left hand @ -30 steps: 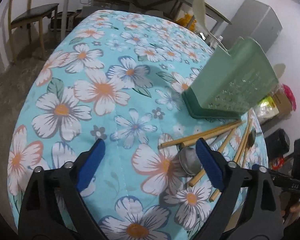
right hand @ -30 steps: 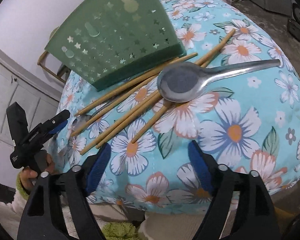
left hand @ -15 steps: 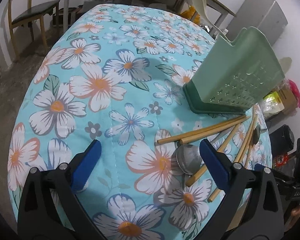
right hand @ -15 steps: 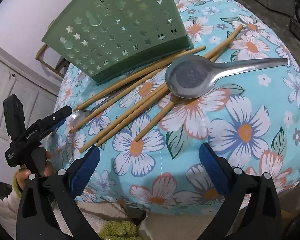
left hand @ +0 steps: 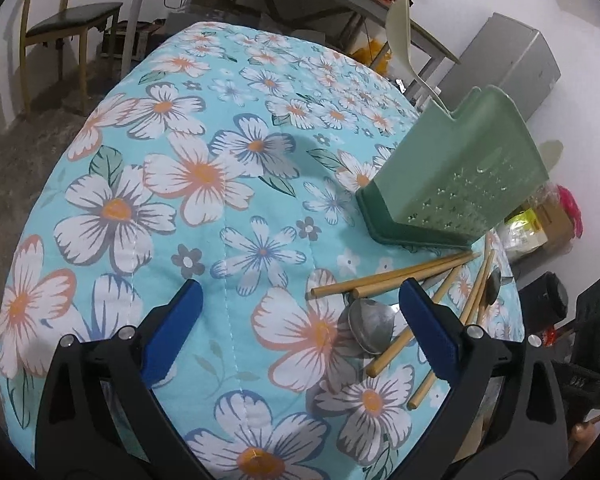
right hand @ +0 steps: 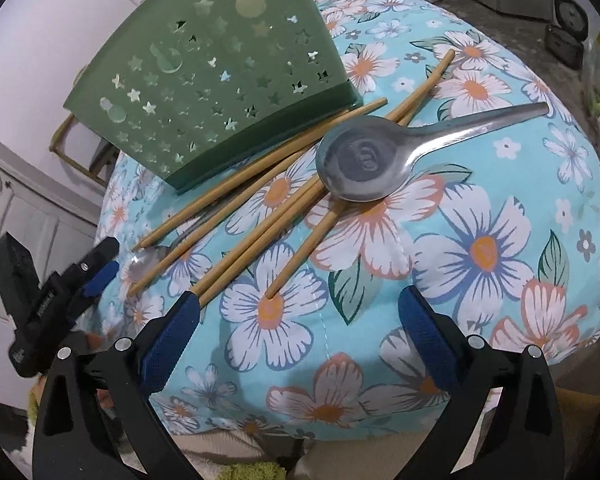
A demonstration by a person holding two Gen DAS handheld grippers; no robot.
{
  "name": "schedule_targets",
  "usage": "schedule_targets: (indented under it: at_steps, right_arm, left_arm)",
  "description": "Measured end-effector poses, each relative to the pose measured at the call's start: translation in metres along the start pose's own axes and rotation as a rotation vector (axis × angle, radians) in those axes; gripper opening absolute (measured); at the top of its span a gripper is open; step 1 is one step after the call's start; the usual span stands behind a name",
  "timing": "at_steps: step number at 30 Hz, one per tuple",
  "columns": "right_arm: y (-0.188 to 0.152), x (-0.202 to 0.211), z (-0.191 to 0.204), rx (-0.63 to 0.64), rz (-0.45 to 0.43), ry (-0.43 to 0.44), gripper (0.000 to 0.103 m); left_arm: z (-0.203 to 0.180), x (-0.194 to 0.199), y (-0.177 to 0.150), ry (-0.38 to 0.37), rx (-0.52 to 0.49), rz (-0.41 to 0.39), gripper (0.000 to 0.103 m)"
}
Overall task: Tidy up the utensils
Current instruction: 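Reach the left tool to the small metal spoon and grasp it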
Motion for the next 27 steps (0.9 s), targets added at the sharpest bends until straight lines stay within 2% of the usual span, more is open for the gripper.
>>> schedule_targets:
  at_steps: [2,6,10,13,14,15,17,18,20,21,23,27]
  right_arm:
    - [0.001,-0.002,0.002,0.002,-0.002,0.001,0.097]
    - [-0.003,-0.002,0.007,0.036,-0.063,0.014,0.097]
    - [-0.005,-0.001,0.009,0.092,-0.103,0.015,0.097]
    - [-0.005,0.000,0.011,0.131,-0.105,0.008,0.097]
    - [-0.005,0.000,0.011,0.126,-0.109,0.019,0.097]
    - [-0.004,0.001,0.010,0.115,-0.110,0.033,0.097]
    - [-0.002,0.002,0.008,0.093,-0.109,0.065,0.097]
    - [0.000,0.002,0.006,0.077,-0.109,0.085,0.097]
    - [0.000,0.004,0.001,0.056,-0.111,0.115,0.097]
    - [0.000,0.005,0.001,0.049,-0.112,0.126,0.097]
    - [0.000,0.006,0.000,0.052,-0.114,0.135,0.097]
    - [-0.003,0.007,0.002,0.070,-0.119,0.118,0.097]
  left_arm:
    - [0.001,0.002,0.000,-0.018,0.013,-0.010,0.095]
    - [-0.003,0.004,-0.003,-0.026,-0.057,-0.024,0.095]
    - [-0.023,0.017,-0.009,-0.085,-0.161,-0.026,0.095]
    - [-0.040,0.023,-0.016,-0.064,-0.271,-0.016,0.095]
    - [-0.043,0.023,-0.018,-0.063,-0.278,-0.008,0.094]
    - [-0.046,0.023,-0.019,-0.070,-0.278,0.004,0.091]
    - [-0.049,0.020,-0.023,-0.076,-0.271,0.042,0.070]
    - [-0.048,0.017,-0.024,-0.065,-0.268,0.056,0.066]
    - [-0.042,0.011,-0.023,-0.053,-0.229,0.087,0.052]
    - [-0.039,0.008,-0.023,-0.047,-0.210,0.098,0.050]
    - [-0.030,0.004,-0.021,-0.032,-0.176,0.119,0.034]
    - [-0.021,0.003,-0.020,-0.054,-0.130,0.157,0.025]
Point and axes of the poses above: each gripper's, at about its wrist camera, not at the fingertips, and x roughly against the way its jaws point, z to its left, y to its top, the point moved 9 cm from there along -x, roughly the way its jaws point, and after that the axes turned 3 degrees about x, right-handed, at the moved point
